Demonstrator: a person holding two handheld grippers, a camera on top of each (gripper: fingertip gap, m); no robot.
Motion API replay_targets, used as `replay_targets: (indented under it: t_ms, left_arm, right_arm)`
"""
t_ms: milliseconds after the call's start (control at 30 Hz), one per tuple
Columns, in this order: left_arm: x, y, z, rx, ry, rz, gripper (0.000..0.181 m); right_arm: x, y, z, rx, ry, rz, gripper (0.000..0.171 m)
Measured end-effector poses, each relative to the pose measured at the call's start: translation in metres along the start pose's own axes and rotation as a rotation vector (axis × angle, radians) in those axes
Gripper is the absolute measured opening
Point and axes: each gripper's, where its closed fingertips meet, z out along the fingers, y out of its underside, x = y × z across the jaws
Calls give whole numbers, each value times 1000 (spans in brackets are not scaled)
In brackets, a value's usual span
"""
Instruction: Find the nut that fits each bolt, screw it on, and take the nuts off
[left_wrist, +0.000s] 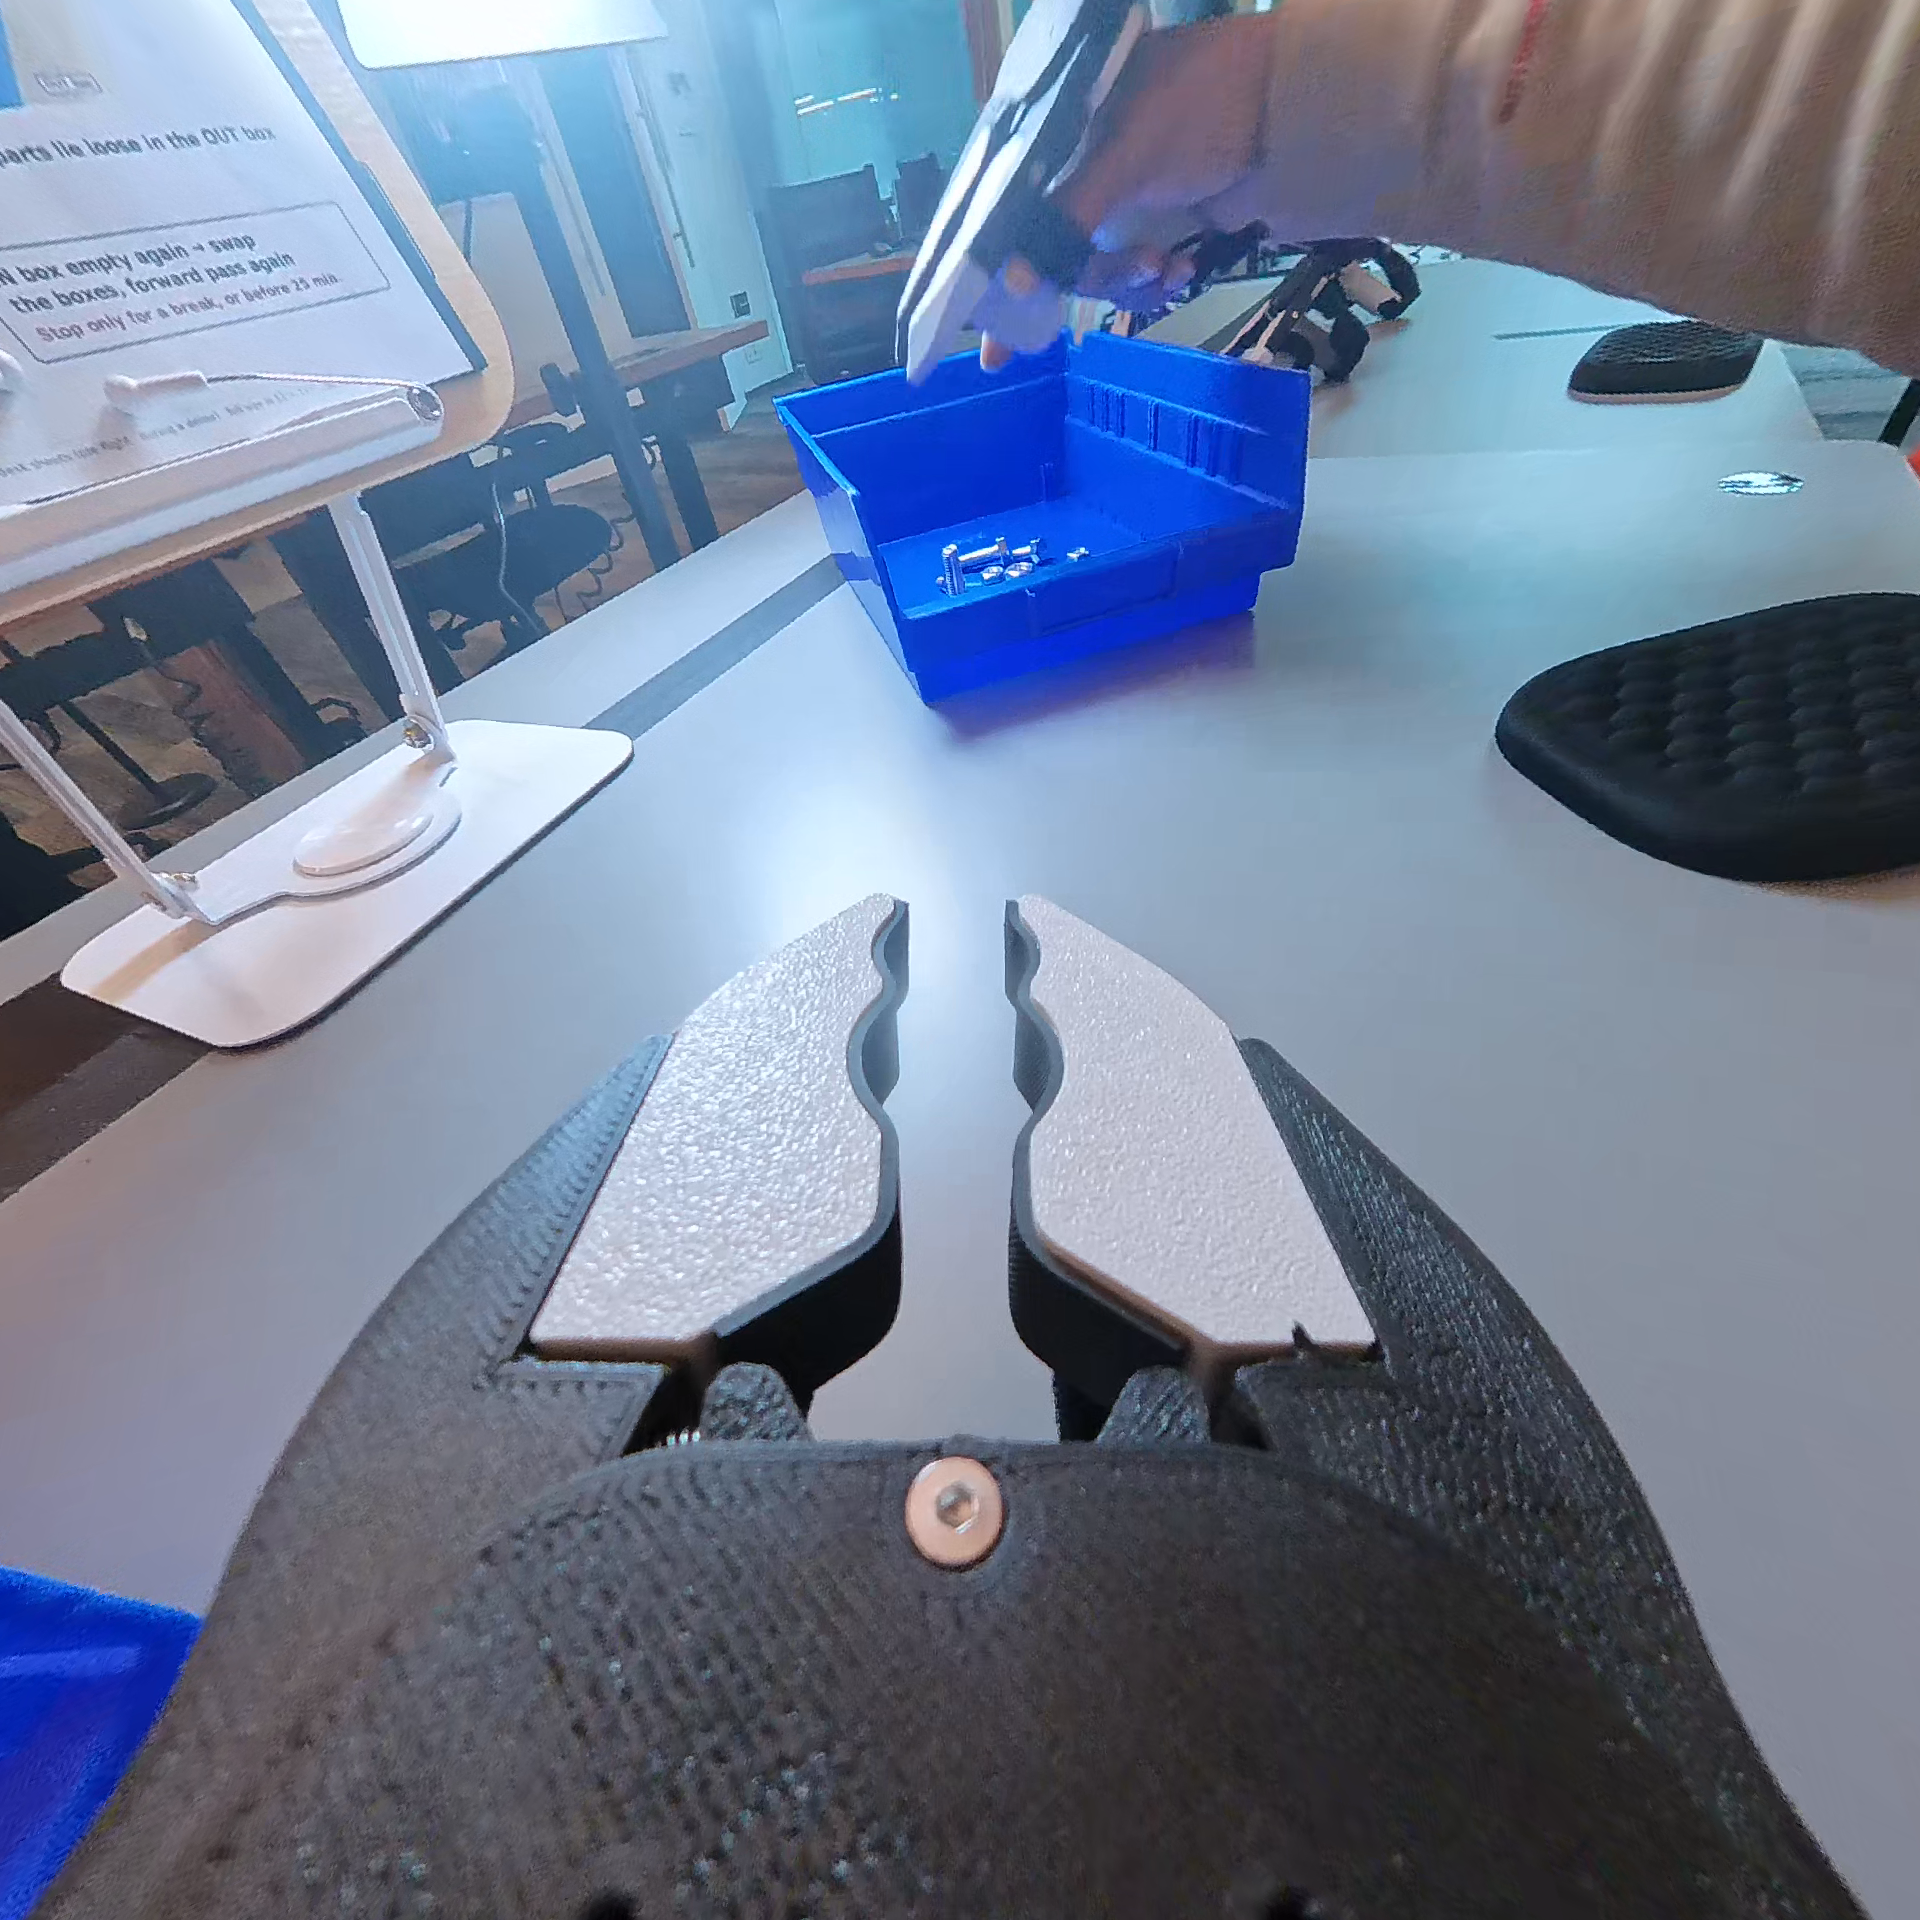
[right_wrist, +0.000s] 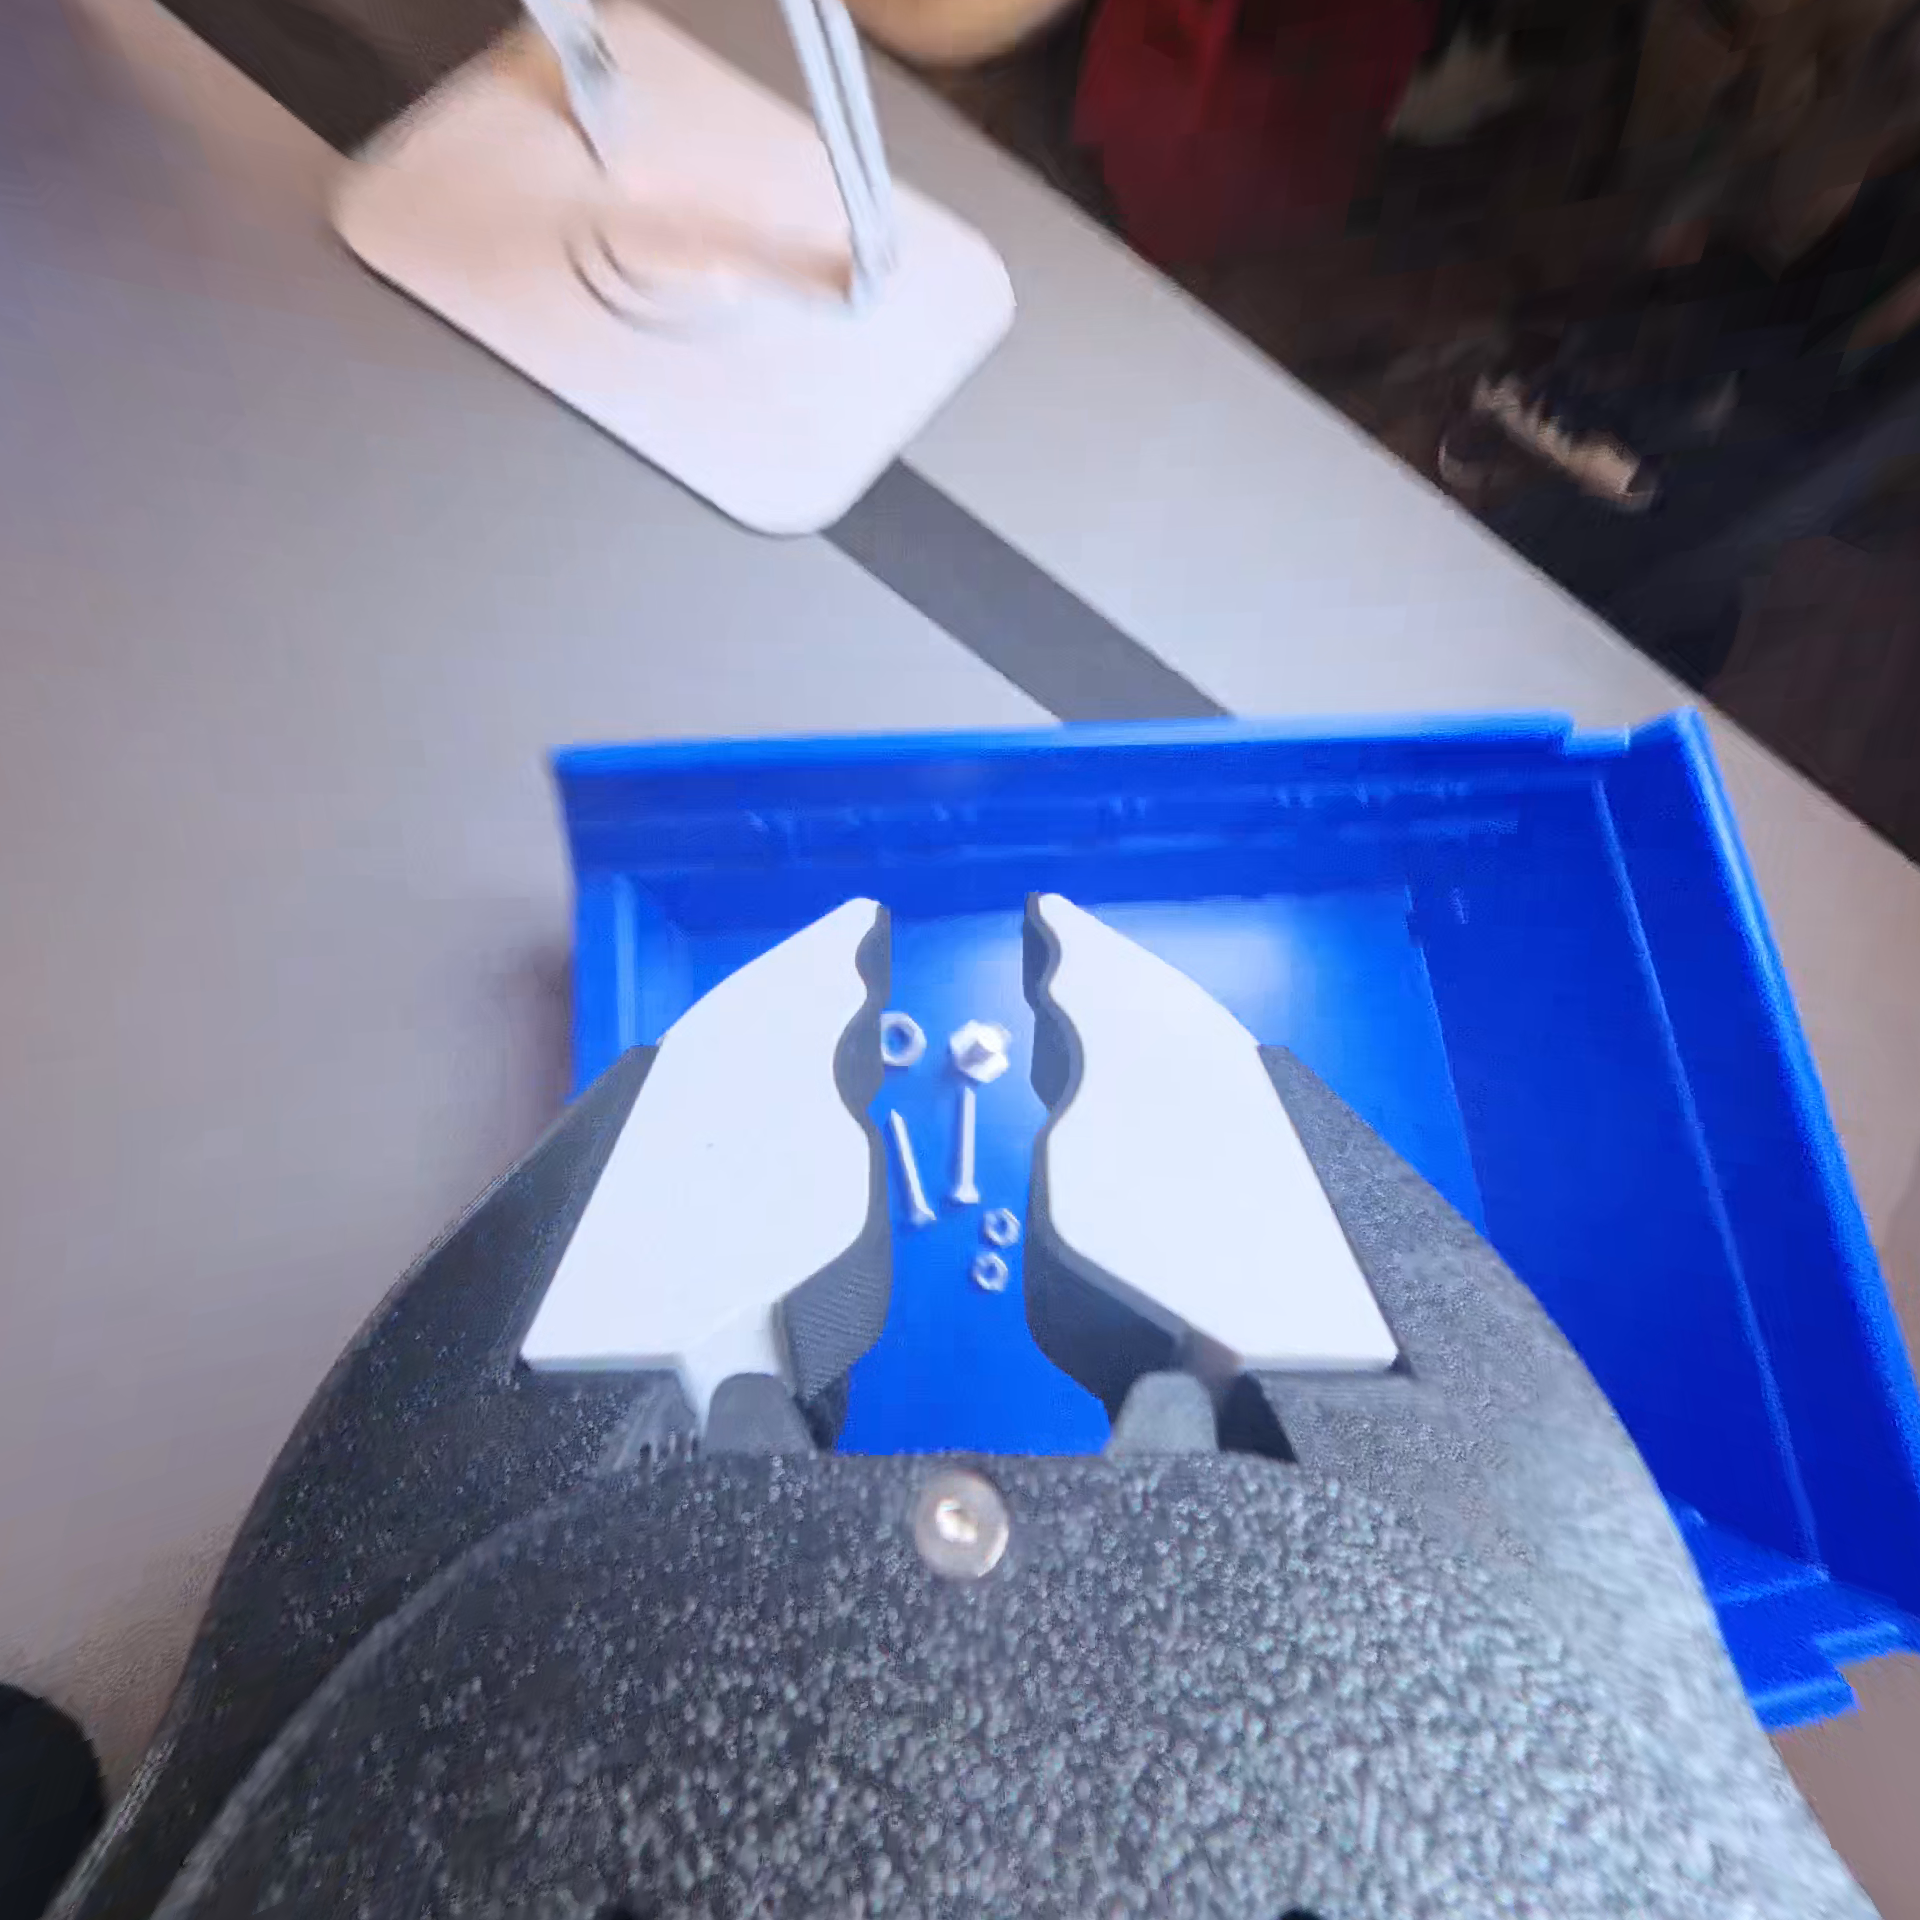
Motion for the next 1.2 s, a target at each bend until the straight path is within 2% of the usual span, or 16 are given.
replay_targets:
  t_ms: [67, 133, 233, 300, 400, 467, 533, 567, 600, 633, 700, 833, 933, 1067, 1133, 1200]
  left_arm:
    - [-4, -4, -3, 2, -16, 12, 18]
    - [-13, -14, -11, 15, -55, 35, 18]
    - [-43, -30, -42, 2, -176, 45, 25]
    - [-74, -25, -76, -95, -304, 30, 36]
    - [-116, 23, -130, -400, -459, 31, 48]
    - [-128, 72, -155, -650, -457, -8, 58]
    - [-137, 110, -171, -838, -460, 41, 54]
    - [-136, 122, -171, -881, -432, 65, 48]
    - [-132, 129, -170, -909, -401, 92, 36]
    - [-132, 128, -168, -927, -405, 173, 32]
    - [-120, 124, -159, -948, -388, 243, 31]
    - [-66, 109, -128, -891, -284, 308, 30]
    - [-16, 95, -96, -814, -147, 380, 30]
    - [22, 79, -45, -734, -22, 459, 31]
    - [22, 74, -19, -709, -2, 498, 31]
    - [7, 67, 5, -673, -58, 528, 32]
  right_arm:
    - [-41, -25, -22, 169, -23, -37, 24]
    - [-82, -34, -41, 287, -42, -70, 24]
    - [-135, -23, -63, 387, -75, -95, 25]
    - [-153, -3, -73, 405, -49, -112, 25]
    - [-151, 33, -85, 372, 41, -123, 25]
    - [-139, 56, -92, 334, 98, -111, 26]
    - [-129, 71, -99, 320, 120, -75, 26]
    - [-125, 75, -102, 326, 121, -51, 27]
    - [-123, 78, -106, 337, 122, -29, 26]
    - [-121, 81, -110, 343, 129, -10, 26]
    - [-116, 89, -116, 338, 161, 9, 26]
    - [-95, 109, -132, 338, 270, 91, 28]
    - [-76, 122, -140, 368, 364, 210, 39]
    - [-69, 137, -121, 358, 411, 339, 62]
    - [-69, 136, -102, 350, 409, 383, 68]
    - [-60, 134, -85, 338, 444, 407, 70]
